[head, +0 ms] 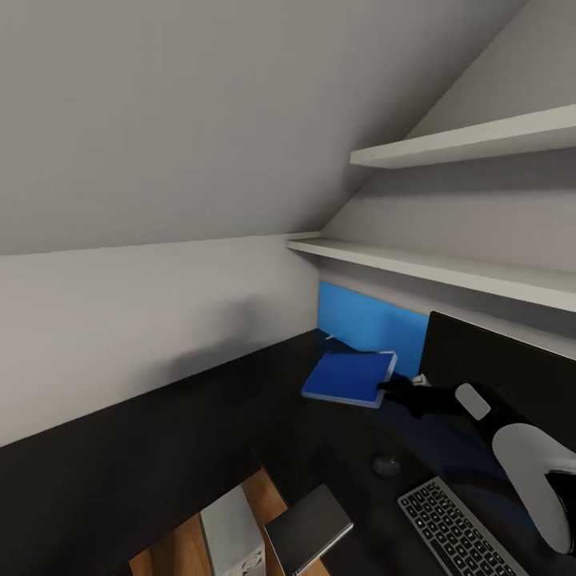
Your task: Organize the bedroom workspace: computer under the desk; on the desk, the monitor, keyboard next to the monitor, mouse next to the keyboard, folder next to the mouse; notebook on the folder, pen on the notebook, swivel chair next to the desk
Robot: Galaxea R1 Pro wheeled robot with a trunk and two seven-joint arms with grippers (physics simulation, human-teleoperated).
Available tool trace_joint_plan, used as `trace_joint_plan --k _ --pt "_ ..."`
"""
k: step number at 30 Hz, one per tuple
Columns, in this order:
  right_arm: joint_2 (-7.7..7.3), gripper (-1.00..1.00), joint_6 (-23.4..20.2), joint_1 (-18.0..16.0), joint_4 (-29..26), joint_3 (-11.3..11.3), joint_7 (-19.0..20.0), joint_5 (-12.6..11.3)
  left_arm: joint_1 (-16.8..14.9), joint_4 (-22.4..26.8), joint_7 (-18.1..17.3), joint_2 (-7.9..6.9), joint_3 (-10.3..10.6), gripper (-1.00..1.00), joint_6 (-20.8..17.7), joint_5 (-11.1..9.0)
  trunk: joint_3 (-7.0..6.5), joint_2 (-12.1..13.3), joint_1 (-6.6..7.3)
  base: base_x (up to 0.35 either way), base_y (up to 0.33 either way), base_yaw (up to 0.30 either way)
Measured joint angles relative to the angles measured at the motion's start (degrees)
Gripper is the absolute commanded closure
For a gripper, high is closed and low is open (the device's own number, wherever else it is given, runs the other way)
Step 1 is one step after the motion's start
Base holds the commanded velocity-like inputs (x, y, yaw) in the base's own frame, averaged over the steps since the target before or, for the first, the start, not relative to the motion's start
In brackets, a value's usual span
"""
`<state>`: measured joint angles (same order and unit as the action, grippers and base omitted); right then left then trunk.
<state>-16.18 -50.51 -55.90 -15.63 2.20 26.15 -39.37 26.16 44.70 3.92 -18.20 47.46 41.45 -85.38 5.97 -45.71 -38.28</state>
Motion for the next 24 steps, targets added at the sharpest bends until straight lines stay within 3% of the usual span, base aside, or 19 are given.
trace_joint_plan --k 7,13,17,21,24 --pt "0.02 1.00 -5.47 -0.36 -0.52 -4.29 -0.21 0.51 -0.08 -0.02 -0.18 -0.01 -0.04 -1.00 -0.03 -0.01 0.00 0.00 0.00 0.000 0.000 0.003" --pt "0.50 1.00 -6.83 -0.45 -1.94 -11.19 -0.12 0.54 -0.17 -0.02 -0.37 -0.08 -0.30 -1.00 0.00 -0.61 0.00 0.00 0.00 0.000 0.000 0.000" --pt "0.89 1.00 -6.99 -0.46 -2.27 -12.74 -0.08 0.53 -0.18 -0.02 -0.30 0.07 -0.22 -1.00 -0.04 -0.98 0.17 -0.38 -0.21 0.000 0.000 0.004" --pt "1.02 1.00 -7.09 -0.41 -3.71 -13.50 -0.04 0.46 -0.19 -0.02 -0.47 0.23 -0.18 -1.00 -0.07 -3.44 0.89 -1.99 -1.09 0.000 0.000 0.005" --pt "1.07 1.00 -7.07 -0.40 -4.09 -13.62 -0.01 0.51 -0.19 -0.02 -0.56 0.24 -0.17 -1.00 -0.07 -4.20 1.43 -3.20 -1.75 0.000 0.000 0.002"
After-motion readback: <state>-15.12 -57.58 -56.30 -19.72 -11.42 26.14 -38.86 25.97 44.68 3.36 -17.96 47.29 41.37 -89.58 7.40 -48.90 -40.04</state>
